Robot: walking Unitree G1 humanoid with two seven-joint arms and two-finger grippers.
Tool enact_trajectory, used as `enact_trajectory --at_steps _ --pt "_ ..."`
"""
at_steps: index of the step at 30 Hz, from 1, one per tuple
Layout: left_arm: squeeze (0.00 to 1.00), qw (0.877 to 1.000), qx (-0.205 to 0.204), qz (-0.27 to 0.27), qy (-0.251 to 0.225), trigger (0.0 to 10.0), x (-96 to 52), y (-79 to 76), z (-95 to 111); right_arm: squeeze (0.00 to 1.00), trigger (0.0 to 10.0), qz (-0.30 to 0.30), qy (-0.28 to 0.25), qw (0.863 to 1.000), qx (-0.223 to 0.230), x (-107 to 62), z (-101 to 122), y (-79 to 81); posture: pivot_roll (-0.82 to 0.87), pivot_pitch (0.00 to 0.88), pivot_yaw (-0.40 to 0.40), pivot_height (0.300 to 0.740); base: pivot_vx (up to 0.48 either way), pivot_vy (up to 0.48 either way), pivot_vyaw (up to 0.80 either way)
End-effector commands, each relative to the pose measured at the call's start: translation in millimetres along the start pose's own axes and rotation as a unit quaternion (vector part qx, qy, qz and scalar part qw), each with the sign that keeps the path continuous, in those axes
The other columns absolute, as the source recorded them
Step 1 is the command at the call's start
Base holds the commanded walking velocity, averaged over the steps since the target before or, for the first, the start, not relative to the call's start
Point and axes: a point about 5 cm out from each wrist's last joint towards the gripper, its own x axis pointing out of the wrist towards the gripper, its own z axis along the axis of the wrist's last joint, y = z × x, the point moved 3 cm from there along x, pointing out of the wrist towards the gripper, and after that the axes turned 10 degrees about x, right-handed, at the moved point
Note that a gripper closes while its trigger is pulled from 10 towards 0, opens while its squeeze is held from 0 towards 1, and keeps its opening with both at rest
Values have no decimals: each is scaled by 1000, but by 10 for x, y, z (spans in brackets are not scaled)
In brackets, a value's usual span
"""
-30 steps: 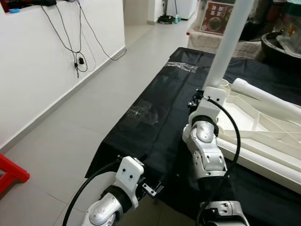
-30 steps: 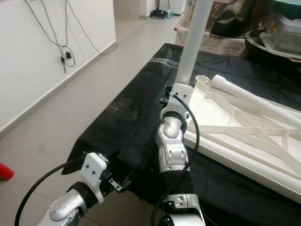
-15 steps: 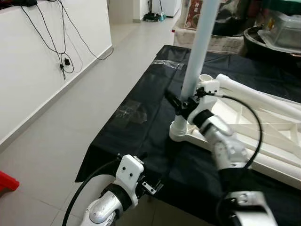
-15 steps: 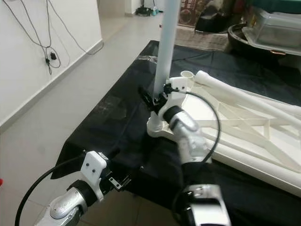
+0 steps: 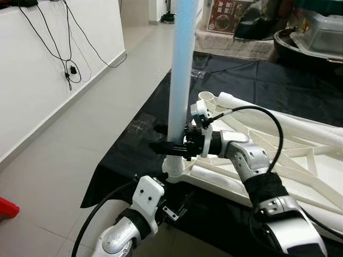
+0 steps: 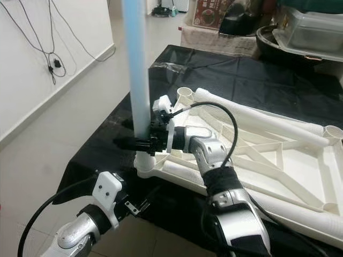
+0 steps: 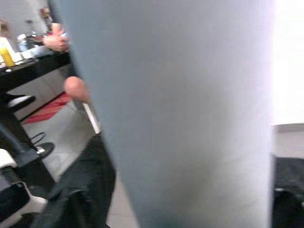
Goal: Building children table
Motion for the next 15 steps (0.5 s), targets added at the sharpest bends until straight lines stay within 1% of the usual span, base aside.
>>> enact_trajectory --at_steps 1,6,7,8,9,12,13,15 --pt "0 1000 -5 -2 5 10000 -23 -25 -15 0 0 40 3 999 -13 128 -3 75 125 134 -50 740 0 0 0" --pt "0 1000 -6 -3 5 10000 -24 -28 -19 0 0 38 -1 999 -27 142 -11 85 123 129 -51 740 0 0 0" --pt "0 1000 -6 -4 5 10000 -22 -30 -21 0 0 26 -8 999 -33 134 -19 79 121 125 -50 740 0 0 0" --pt "0 1000 -6 -4 5 10000 -22 -30 -21 0 0 26 -8 999 -33 134 -19 79 121 125 -50 740 0 0 0" --pt "0 1000 -6 -5 5 10000 -20 -33 -25 0 0 5 -21 999 -39 119 -19 56 120 123 -52 740 0 0 0" --pt "0 1000 -6 -5 5 10000 -20 -33 -25 0 0 5 -21 999 -39 119 -19 56 120 123 -52 740 0 0 0" --pt "0 1000 -6 -5 6 10000 -20 -34 -30 0 0 -33 -34 998 -30 107 -30 5 111 122 -45 740 0 0 0" --pt "0 1000 -6 -5 6 10000 -20 -34 -30 0 0 -33 -34 998 -30 107 -30 5 111 122 -45 740 0 0 0"
